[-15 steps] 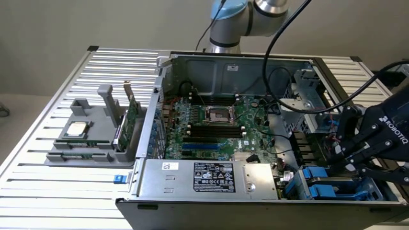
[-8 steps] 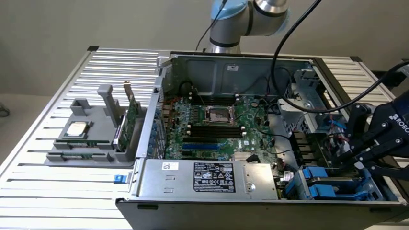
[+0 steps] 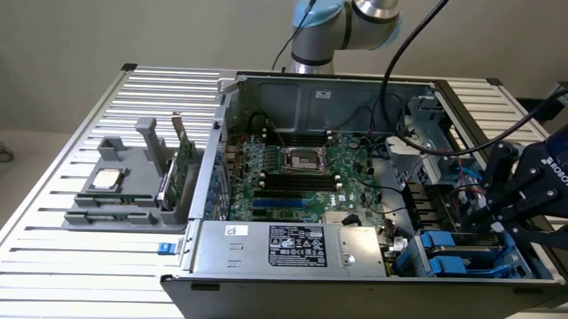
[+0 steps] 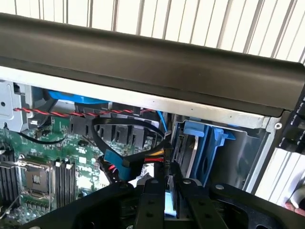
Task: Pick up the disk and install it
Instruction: 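Insert the first disk wire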
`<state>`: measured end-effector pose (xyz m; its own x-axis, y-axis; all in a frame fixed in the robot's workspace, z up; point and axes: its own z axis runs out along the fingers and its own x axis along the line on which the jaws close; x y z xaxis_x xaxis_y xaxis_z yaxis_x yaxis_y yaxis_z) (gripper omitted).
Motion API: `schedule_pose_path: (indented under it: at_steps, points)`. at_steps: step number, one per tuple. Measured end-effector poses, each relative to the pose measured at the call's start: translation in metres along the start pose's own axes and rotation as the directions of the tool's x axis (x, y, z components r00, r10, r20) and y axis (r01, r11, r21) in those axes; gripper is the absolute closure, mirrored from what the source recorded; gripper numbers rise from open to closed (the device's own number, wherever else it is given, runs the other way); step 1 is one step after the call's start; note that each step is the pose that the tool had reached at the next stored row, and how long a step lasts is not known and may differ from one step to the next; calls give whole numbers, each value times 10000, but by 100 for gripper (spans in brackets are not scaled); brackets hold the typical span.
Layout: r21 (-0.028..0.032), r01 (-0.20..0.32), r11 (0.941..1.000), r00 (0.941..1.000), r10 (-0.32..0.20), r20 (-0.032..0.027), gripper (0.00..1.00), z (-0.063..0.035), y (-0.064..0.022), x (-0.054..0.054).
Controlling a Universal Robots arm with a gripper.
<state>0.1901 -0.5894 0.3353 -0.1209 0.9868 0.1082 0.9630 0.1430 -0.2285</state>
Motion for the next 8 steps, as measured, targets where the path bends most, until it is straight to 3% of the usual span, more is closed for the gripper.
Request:
schedule_pose_path:
  at_steps: [3,6,8]
  points:
    - [-29,-349,9994,9994,349,-6,83,2,1,0]
    - [-56,-661,9978,9978,662,60,83,1,0,0]
    - [-80,-856,9963,9962,857,135,83,1,0,0]
